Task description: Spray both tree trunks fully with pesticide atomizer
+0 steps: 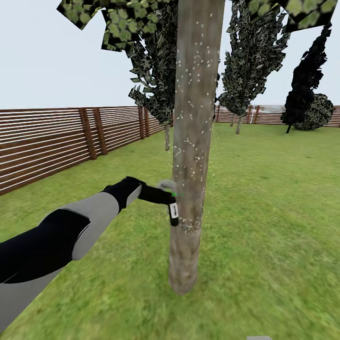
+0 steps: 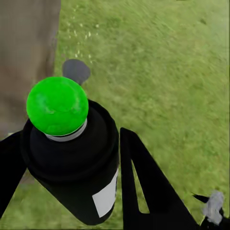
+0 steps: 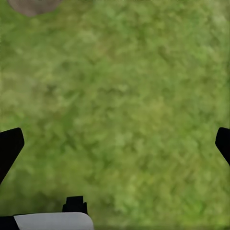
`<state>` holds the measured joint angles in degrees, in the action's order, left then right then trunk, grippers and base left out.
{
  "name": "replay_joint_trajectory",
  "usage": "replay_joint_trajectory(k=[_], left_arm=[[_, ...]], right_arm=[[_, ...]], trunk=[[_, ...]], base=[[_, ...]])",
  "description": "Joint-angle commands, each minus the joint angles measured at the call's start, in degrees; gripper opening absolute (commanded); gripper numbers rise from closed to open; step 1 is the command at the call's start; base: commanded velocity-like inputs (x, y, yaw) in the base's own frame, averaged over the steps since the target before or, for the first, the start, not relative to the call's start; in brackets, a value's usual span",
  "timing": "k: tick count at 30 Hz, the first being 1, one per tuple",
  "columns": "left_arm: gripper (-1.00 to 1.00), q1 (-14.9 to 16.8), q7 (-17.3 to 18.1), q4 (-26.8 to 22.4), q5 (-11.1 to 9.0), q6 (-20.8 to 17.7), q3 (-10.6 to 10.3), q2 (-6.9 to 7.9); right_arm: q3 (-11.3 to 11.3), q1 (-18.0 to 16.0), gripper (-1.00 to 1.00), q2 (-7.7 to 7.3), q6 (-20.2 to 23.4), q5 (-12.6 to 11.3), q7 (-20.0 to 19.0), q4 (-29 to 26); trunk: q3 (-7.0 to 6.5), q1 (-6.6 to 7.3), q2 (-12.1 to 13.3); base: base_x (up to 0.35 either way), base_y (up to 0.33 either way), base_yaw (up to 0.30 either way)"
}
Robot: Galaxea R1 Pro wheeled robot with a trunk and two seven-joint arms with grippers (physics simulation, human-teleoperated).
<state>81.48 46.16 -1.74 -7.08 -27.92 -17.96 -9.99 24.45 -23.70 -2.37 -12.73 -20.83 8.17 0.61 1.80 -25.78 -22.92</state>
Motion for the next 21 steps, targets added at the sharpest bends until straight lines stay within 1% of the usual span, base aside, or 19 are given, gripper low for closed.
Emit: replay_joint_trajectory(k=[1, 2, 3, 4, 5, 6, 7, 8, 9, 10, 13, 14, 15, 16, 17, 18, 19, 20, 21], left_arm=[[-1.0, 0.0, -4.87, -0.02, -0.27, -0.19, 0.68, -0.01], [-1.0, -0.02, -9.52, -0.02, -0.35, -0.22, 0.66, -0.01], [-1.0, -0.07, -9.98, -0.02, -0.37, -0.26, 0.62, -0.01], [-1.0, -0.31, -6.43, -0.02, -0.39, -0.26, 0.58, -0.01], [-1.0, -0.44, 1.84, -0.02, -0.39, -0.23, 0.56, -0.01], [-1.0, -0.48, 7.87, -0.03, -0.39, -0.22, 0.56, -0.01], [-1.0, -0.5, 12.11, -0.09, -0.39, -0.21, 0.52, -0.01], [-1.0, -0.51, 17.32, -0.2, -0.39, -0.17, 0.5, -0.01], [-1.0, -0.52, 20.18, -0.28, -0.39, -0.14, 0.48, -0.01], [-1.0, -0.52, 21.71, -0.32, -0.39, -0.13, 0.47, -0.01], [-1.0, -0.53, 23.54, -0.36, -0.39, -0.12, 0.47, -0.01], [-1.0, -0.53, 23.6, -0.33, -0.39, -0.12, 0.51, -0.01], [-1.0, -0.53, 22.69, -0.23, -0.35, -0.12, 0.56, -0.01], [-1.0, -0.53, 18.75, -0.17, -0.35, -0.12, 0.6, -0.01], [-1.0, -0.53, 11.52, -0.14, -0.4, -0.12, 0.62, -0.01], [-1.0, -0.68, 1.26, -0.08, -0.45, -0.12, 0.6, -0.01], [-1.0, -1.2, -3.01, -0.05, -0.47, -0.12, 0.58, -0.01], [-1.0, -2.14, -5.2, -0.03, -0.47, -0.09, 0.57, -0.01], [-1.0, -3.09, -6.35, -0.02, -0.48, 0.34, 0.56, -0.01]], right_arm=[[-0.01, -0.01, 1.0, 0.0, -0.01, 0.0, 0.0, 0.0], [0.01, -0.01, 1.0, 0.0, -0.01, 0.0, 0.0, 0.0], [0.01, 0.0, 1.0, 0.0, 0.0, 0.0, 0.0, 0.0], [0.01, -0.02, 1.0, 0.0, 0.03, 0.0, 0.0, 0.0], [-0.01, 0.0, 1.0, 0.0, 0.0, 0.0, 0.0, 0.0], [-0.01, -0.01, 1.0, 0.0, 0.01, 0.0, 0.0, 0.0], [-0.01, -0.02, 1.0, 0.0, 0.0, 0.0, 0.0, 0.0], [-0.02, -0.02, 1.0, 0.0, 0.0, 0.0, 0.0, 0.0], [-0.02, -0.03, 1.0, 0.0, 0.02, 0.0, 0.0, 0.0], [0.01, -0.03, 1.0, 0.0, 0.01, 0.0, 0.0, 0.0], [-0.01, -0.02, 1.0, 0.0, -0.01, 0.0, 0.0, 0.0], [0.0, -0.02, 1.0, 0.0, -0.01, 0.0, 0.0, 0.0], [0.03, -0.01, 1.0, 0.0, -0.01, 0.0, 0.0, 0.0], [0.02, -0.01, 1.0, 0.0, 0.02, 0.0, 0.0, 0.0], [0.01, 0.0, 1.0, 0.0, 0.01, 0.0, 0.0, 0.0], [0.01, 0.0, 1.0, 0.0, 0.0, 0.0, 0.0, 0.0], [0.01, 0.01, 1.0, 0.0, -0.01, 0.0, 0.0, 0.0], [0.02, 0.01, 1.0, 0.0, -0.01, 0.0, 0.0, 0.0], [0.0, 0.0, 1.0, 0.0, -0.01, 0.0, 0.0, 0.0]], trunk=[[0.0, 0.0, 0.0], [0.0, 0.0, 0.0], [0.0, 0.0, 0.0], [0.0, 0.0, 0.0], [0.0, 0.0, 0.0], [0.0, 0.0, 0.0], [0.0, 0.0, 0.0], [0.0, 0.0, 0.0], [0.0, 0.0, 0.0], [0.0, 0.0, 0.0], [0.0, 0.0, 0.0], [0.0, 0.0, 0.0], [0.0, 0.0, 0.0], [0.0, 0.0, 0.0], [0.0, 0.0, 0.0], [0.0, 0.0, 0.0], [0.0, 0.0, 0.0], [0.0, 0.0, 0.0], [0.0, 0.0, 0.0]], base=[[0.0, 0.0, 0.0], [0.0, 0.0, 0.0], [0.0, 0.0, 0.0], [0.0, 0.0, 0.0], [0.0, 0.0, 0.0], [0.0, 0.0, 0.0], [0.0, 0.0, 0.0], [0.0, 0.0, 0.0], [0.0, 0.0, 0.0], [0.0, 0.0, 0.0], [0.0, 0.0, 0.0], [0.0, 0.0, 0.0], [0.0, 0.0, 0.0], [0.0, 0.0, 0.0], [0.0, 0.0, 0.0], [0.0, 0.0, 0.0], [0.0, 0.0, 0.0], [0.0, 0.0, 0.0], [0.0, 0.0, 0.0]])
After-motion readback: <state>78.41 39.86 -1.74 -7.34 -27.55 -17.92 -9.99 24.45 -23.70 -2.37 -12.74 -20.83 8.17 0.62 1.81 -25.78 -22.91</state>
